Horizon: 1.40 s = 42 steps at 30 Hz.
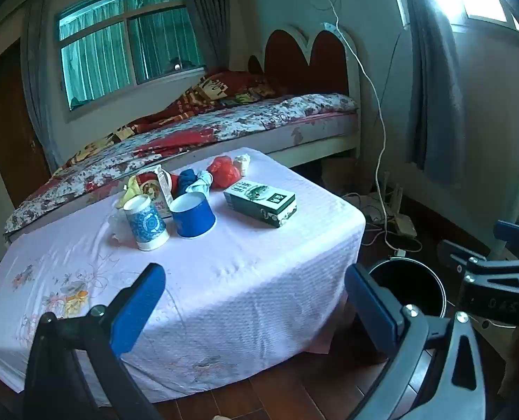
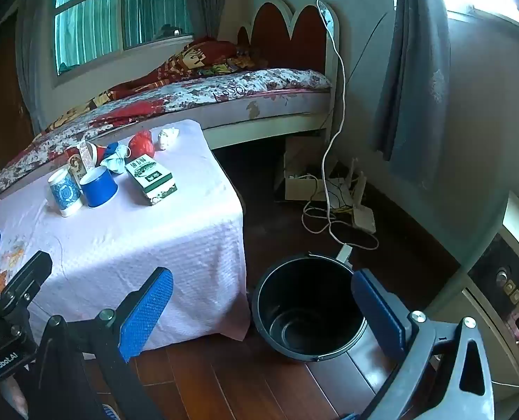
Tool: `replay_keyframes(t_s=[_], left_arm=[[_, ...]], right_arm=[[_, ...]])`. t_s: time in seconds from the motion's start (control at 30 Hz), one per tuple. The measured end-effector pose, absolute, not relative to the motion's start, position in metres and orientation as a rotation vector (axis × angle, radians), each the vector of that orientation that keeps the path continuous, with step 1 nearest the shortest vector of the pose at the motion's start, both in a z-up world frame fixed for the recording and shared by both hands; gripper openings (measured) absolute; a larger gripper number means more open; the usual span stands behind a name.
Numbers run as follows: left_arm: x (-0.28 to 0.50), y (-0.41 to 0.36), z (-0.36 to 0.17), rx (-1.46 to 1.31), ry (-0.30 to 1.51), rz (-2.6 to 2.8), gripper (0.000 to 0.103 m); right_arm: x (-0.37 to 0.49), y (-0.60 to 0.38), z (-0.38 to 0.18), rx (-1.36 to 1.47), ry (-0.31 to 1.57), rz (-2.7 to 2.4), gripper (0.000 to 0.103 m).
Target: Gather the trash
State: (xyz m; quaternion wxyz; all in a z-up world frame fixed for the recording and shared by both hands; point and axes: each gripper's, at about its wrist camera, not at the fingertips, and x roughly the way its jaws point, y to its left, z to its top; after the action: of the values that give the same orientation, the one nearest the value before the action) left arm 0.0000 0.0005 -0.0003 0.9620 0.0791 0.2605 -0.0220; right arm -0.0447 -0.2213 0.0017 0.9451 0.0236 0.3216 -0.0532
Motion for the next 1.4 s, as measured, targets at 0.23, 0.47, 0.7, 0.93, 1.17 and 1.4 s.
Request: replay_keyframes(t_s=[0.23,0.47,0.7,0.93,1.17,1.4], left_arm=[[-0.001,-0.002,-0.004,0.161,0.534,-0.035,0.103],[0.000,0.007,-0.005,0.148,0.544,-0.033,0.103],[0.003,0.008,-0.006,0.150,0.549,-0.035,0.103],[0.002,0.009,-0.005,0.147,0.547,-0.028,0.103],[0.002,0.010,-0.004,0.145,0.548,-0.028,0.103],[0.001,0.007,-0.004,0.150,0.551,-0.033,0.103]], right_arm=[[-0.041,-0.220,-0.002,0.044,0.670,-0.107,0.103],[-0.041,-0.220,0.000,0.047,0.672,-0.106,0.103],[-0.039,-0.217,-0.003,0.044,0.673,-0.109,0.103],[-0.039,-0.215,-0.004,0.035,0.671,-0.111,0.103],[-0.040,-0.216,-0.003,0.033,0.671,-0.113,0.103],[-0.040,-0.217,-0.002,0.034,0.671,-0.113,0.103]])
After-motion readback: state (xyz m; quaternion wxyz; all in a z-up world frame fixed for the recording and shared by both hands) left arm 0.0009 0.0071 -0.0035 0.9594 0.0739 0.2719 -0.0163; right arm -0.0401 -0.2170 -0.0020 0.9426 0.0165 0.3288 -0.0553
